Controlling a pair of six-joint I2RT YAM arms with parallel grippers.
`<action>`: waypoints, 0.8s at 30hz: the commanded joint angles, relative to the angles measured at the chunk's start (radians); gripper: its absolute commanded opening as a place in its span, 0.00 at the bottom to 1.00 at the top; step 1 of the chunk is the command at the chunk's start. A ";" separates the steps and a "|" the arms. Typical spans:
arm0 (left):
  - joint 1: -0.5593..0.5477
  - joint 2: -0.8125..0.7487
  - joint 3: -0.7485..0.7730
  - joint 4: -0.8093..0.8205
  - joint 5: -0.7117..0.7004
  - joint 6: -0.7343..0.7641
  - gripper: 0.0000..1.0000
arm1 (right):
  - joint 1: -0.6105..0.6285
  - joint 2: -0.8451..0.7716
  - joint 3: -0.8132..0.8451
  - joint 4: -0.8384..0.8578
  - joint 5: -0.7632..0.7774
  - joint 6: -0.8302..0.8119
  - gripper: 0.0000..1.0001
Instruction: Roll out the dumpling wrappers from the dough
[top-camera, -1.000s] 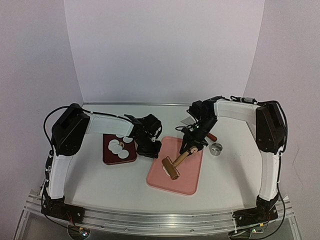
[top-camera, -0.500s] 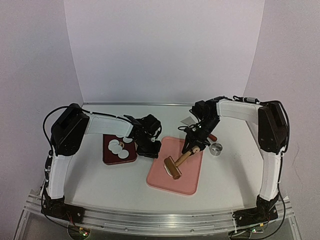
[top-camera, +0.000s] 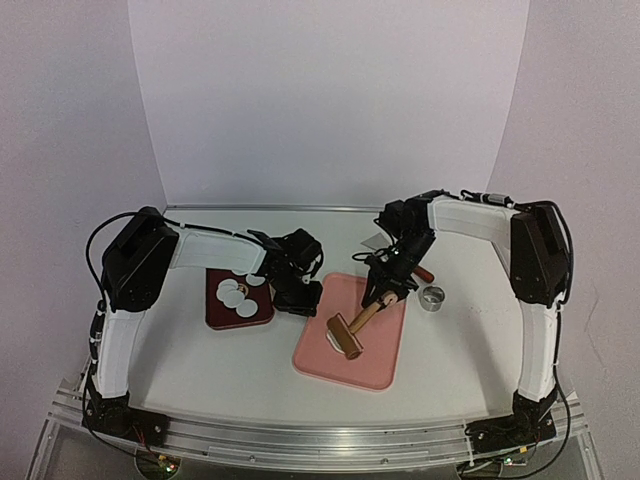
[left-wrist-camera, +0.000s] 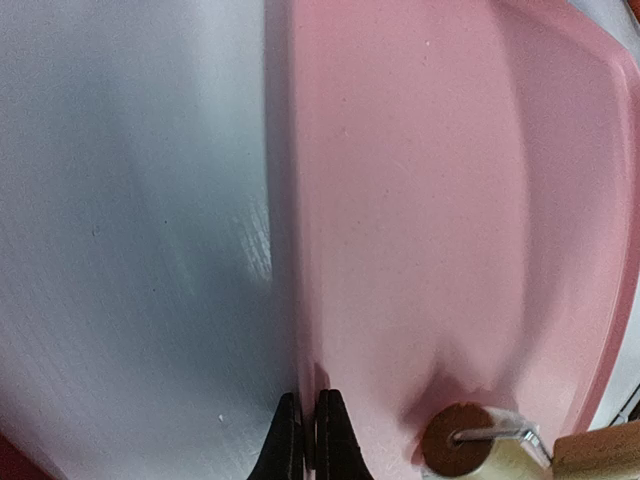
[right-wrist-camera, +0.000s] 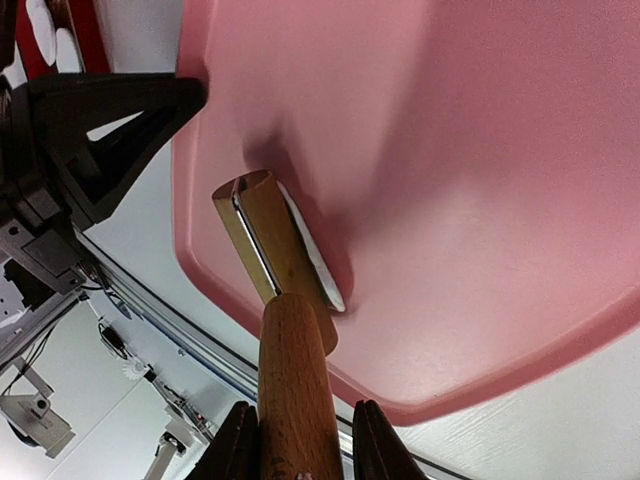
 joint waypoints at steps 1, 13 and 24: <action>-0.002 -0.001 0.019 0.013 -0.009 -0.016 0.00 | 0.094 0.163 -0.081 -0.066 0.407 -0.023 0.00; -0.002 0.010 0.036 0.011 -0.013 -0.025 0.00 | 0.083 0.144 -0.068 -0.077 0.455 -0.010 0.00; -0.002 -0.007 0.024 0.015 -0.026 -0.030 0.00 | -0.031 0.017 -0.066 -0.074 0.290 -0.116 0.00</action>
